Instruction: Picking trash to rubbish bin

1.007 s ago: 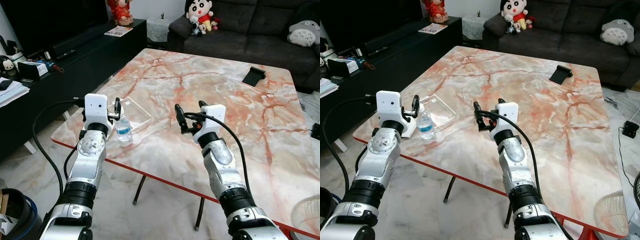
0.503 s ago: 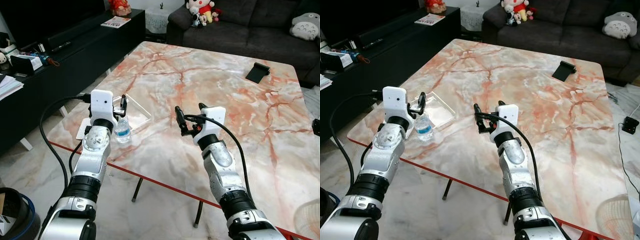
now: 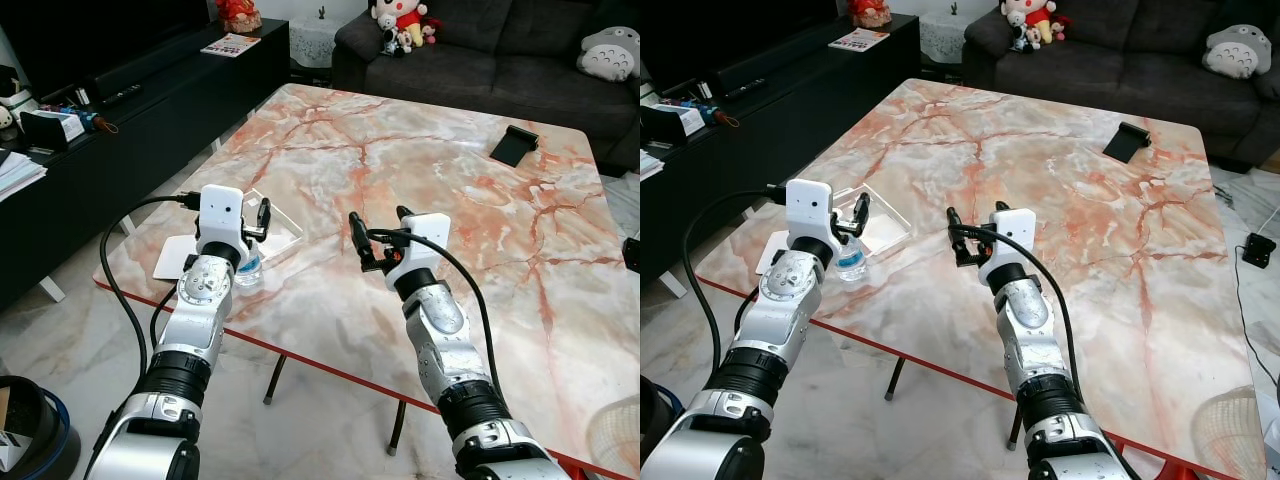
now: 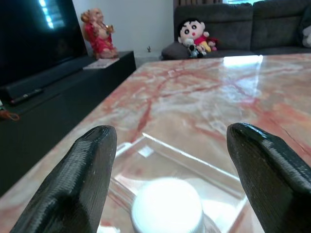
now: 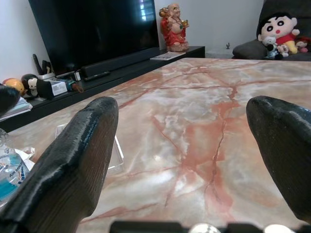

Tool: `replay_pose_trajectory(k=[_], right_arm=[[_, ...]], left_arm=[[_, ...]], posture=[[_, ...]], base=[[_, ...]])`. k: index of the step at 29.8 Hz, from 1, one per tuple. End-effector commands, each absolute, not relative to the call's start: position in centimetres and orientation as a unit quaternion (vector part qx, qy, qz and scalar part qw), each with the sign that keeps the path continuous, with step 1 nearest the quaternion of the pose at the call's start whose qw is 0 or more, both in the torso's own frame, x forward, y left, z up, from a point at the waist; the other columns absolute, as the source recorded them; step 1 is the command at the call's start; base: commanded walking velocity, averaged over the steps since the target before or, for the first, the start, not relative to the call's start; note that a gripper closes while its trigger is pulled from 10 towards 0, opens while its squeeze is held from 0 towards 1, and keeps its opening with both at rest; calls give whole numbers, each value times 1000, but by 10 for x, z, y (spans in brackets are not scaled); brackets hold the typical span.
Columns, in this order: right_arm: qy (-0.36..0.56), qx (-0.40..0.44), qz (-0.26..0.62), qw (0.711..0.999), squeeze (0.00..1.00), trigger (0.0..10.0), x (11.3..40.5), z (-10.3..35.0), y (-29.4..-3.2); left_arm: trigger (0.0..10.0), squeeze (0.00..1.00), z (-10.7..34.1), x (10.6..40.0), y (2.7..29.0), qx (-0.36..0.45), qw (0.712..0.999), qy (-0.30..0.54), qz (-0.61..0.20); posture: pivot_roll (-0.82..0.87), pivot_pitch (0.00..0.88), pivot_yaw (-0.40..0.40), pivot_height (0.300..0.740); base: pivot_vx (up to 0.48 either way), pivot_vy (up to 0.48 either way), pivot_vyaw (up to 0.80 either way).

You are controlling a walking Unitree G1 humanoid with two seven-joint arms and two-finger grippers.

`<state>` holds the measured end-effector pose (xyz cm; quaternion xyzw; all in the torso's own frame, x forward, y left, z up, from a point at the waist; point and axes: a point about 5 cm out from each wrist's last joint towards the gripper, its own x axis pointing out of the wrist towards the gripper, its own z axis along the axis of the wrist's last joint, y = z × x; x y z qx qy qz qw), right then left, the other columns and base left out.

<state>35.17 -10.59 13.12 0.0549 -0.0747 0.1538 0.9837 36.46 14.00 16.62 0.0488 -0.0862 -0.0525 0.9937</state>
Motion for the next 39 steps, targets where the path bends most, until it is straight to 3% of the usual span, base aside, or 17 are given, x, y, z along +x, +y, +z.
replay_pose_trajectory(k=[1,15,16,17,39], right_arm=[[-82,57,155,983,0,10000,352,136,-105],[-82,61,160,982,0,10000,351,135,-100],[-82,62,161,982,0,10000,351,135,-100],[-82,62,161,982,0,10000,351,135,-99],[-78,65,154,983,0,10000,352,134,-103]], left_arm=[[10000,0,159,363,139,45,995,-72,-59],[10000,0,154,362,140,47,995,-65,-61],[7608,0,155,362,139,49,995,-67,-62],[0,0,155,362,139,49,994,-69,-64],[0,0,152,360,135,56,994,-65,-71]], posture=[[17,51,-7,740],[14,33,1,740],[14,26,3,740],[14,26,3,740],[19,35,-4,740]], base=[[0,0,0],[0,0,0],[0,0,0],[0,0,0],[0,0,0]])
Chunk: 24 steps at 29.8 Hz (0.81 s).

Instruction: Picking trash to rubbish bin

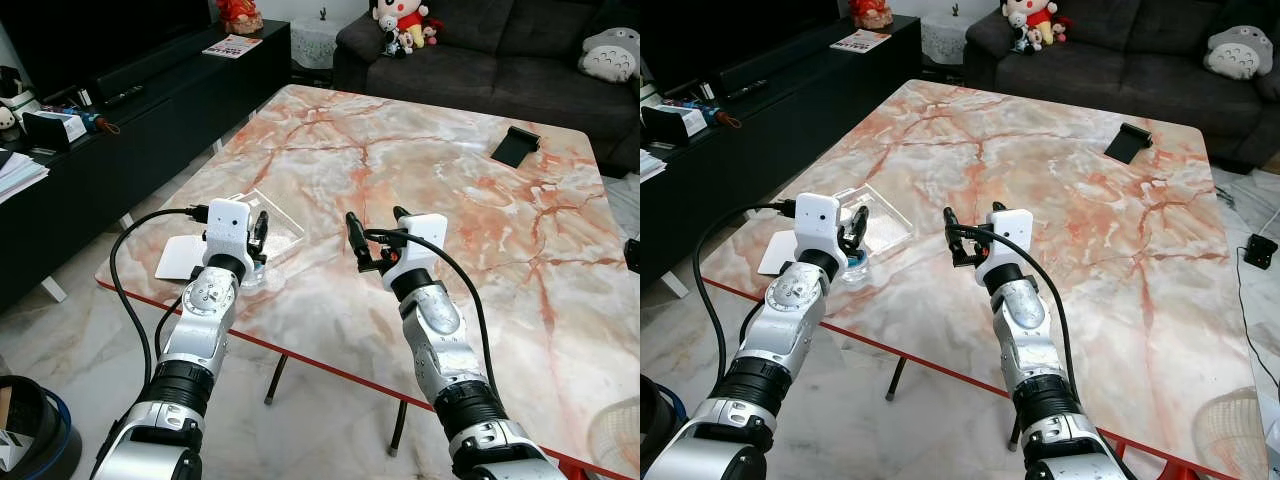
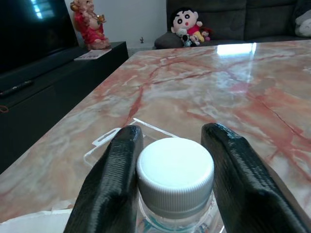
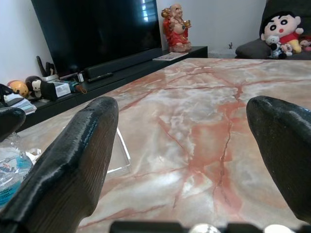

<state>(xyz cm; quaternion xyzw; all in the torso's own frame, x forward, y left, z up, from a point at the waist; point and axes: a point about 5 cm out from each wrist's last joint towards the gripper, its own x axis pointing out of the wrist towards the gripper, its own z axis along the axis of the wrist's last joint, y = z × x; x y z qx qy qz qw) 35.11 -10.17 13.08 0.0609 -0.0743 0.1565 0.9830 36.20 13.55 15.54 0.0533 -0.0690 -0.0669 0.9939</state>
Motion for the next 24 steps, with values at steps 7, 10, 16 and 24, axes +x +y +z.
replay_pose_trajectory(k=[7,10,16,24], right_arm=[[-78,67,155,983,0,10000,353,134,-101],[-79,67,155,982,0,10000,353,135,-101],[-81,66,152,983,0,10000,353,135,-103],[-85,67,147,983,0,10000,355,138,-104]], left_arm=[[0,0,152,359,135,59,994,-66,-67],[0,0,152,359,136,61,994,-67,-66],[0,0,170,355,147,67,991,-113,-11],[10000,0,185,345,158,66,985,-156,39]], posture=[[22,33,-4,740],[21,32,-3,740],[24,29,1,740],[26,33,0,740]], base=[[0,0,0],[0,0,0],[0,0,0],[0,0,0]])
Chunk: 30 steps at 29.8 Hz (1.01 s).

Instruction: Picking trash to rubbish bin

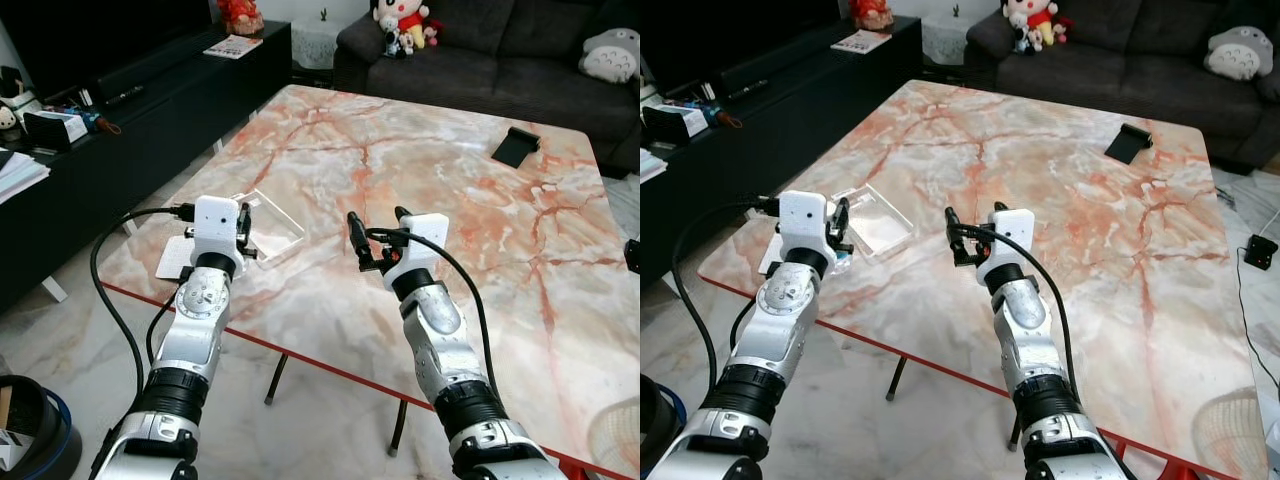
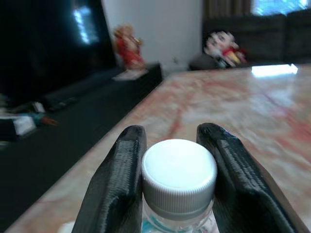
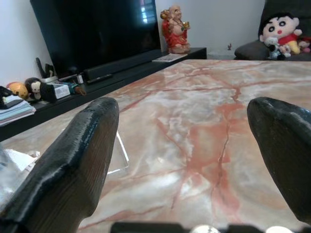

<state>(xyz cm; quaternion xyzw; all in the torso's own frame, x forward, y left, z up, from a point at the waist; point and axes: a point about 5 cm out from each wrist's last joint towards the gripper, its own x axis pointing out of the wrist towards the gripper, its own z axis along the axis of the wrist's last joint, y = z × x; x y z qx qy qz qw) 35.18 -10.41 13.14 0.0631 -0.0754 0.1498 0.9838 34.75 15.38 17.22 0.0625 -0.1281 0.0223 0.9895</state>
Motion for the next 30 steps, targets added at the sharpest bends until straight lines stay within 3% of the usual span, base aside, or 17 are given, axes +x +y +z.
replay_pose_trajectory(k=[1,12,30], right_arm=[[-85,66,147,983,0,10000,355,138,-104],[-93,50,152,983,0,10000,355,140,-105],[-103,44,158,981,0,10000,354,142,-105]], left_arm=[[10000,0,186,345,158,67,984,-158,39],[10000,0,193,341,153,94,980,-168,43],[10000,0,194,340,148,97,981,-163,40]], posture=[[27,34,1,740],[29,44,0,740],[22,44,0,740]], base=[[0,0,0],[0,0,0],[0,0,794]])
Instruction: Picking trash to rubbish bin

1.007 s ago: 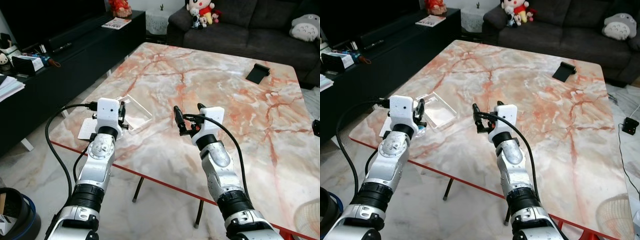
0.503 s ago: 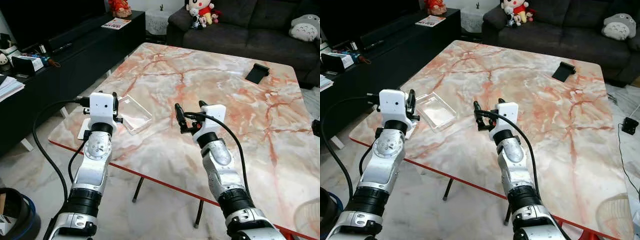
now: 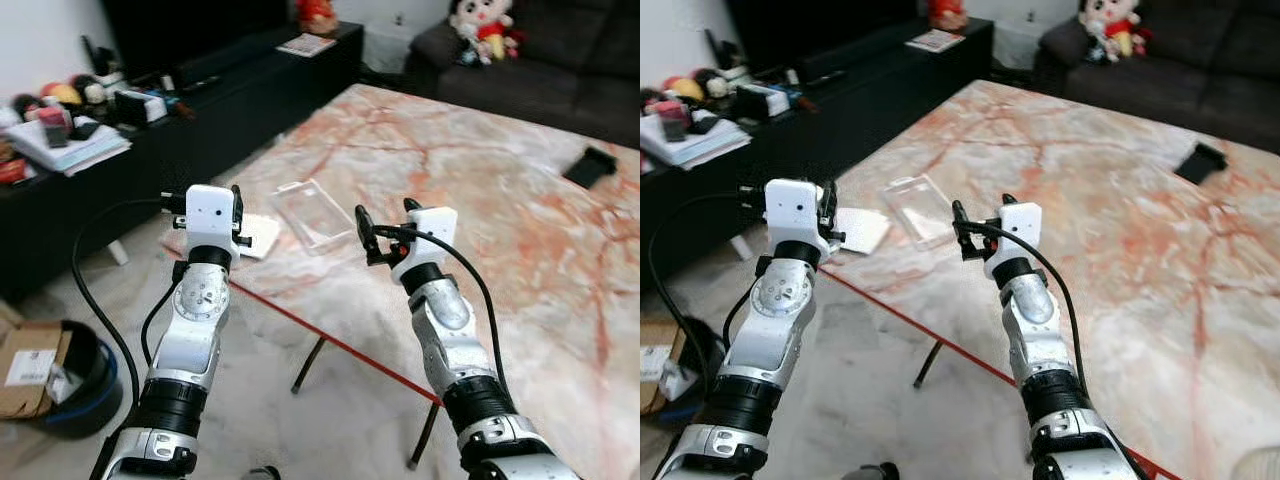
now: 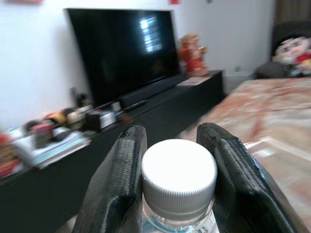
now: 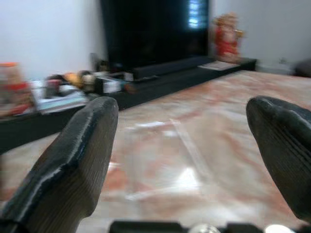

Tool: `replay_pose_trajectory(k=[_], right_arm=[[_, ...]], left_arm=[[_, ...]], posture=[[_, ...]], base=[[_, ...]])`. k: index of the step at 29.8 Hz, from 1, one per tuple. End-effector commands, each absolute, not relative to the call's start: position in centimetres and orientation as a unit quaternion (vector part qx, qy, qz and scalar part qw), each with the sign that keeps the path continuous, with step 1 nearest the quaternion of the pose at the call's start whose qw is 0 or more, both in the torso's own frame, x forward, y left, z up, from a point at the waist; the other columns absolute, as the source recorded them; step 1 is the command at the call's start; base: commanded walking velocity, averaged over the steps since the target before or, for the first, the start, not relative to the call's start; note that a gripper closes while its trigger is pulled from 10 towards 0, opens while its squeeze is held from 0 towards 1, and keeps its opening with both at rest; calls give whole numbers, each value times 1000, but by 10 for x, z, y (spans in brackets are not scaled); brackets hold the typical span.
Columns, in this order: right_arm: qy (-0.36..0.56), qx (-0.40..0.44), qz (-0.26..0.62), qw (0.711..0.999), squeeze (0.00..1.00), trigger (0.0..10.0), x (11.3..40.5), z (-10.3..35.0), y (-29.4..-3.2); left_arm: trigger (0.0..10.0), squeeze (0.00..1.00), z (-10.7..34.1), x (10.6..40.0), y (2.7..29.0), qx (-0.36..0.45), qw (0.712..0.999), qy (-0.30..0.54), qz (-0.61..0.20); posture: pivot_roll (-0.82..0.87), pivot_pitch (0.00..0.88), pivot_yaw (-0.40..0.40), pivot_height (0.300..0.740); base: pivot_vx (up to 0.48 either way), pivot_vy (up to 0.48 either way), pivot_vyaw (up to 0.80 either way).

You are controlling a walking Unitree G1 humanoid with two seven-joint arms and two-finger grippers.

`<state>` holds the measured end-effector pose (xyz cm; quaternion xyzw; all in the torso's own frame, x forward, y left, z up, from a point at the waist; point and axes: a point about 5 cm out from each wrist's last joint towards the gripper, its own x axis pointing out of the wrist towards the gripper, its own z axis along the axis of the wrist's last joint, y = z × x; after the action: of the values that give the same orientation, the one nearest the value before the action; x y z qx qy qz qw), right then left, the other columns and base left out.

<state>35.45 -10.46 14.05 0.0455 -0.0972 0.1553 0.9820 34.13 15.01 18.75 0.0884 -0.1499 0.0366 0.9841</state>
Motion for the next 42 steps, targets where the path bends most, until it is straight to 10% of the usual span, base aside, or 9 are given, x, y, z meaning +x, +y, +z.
replay_pose_trajectory(k=[1,42], right_arm=[[-103,44,159,981,0,10000,354,142,-104],[-79,59,178,979,0,10000,351,133,-102]], left_arm=[[10000,0,194,340,148,98,981,-163,40],[10000,0,161,328,149,73,990,-120,16]], posture=[[22,44,-2,740],[16,54,-26,740]], base=[[0,0,800],[0,0,702]])
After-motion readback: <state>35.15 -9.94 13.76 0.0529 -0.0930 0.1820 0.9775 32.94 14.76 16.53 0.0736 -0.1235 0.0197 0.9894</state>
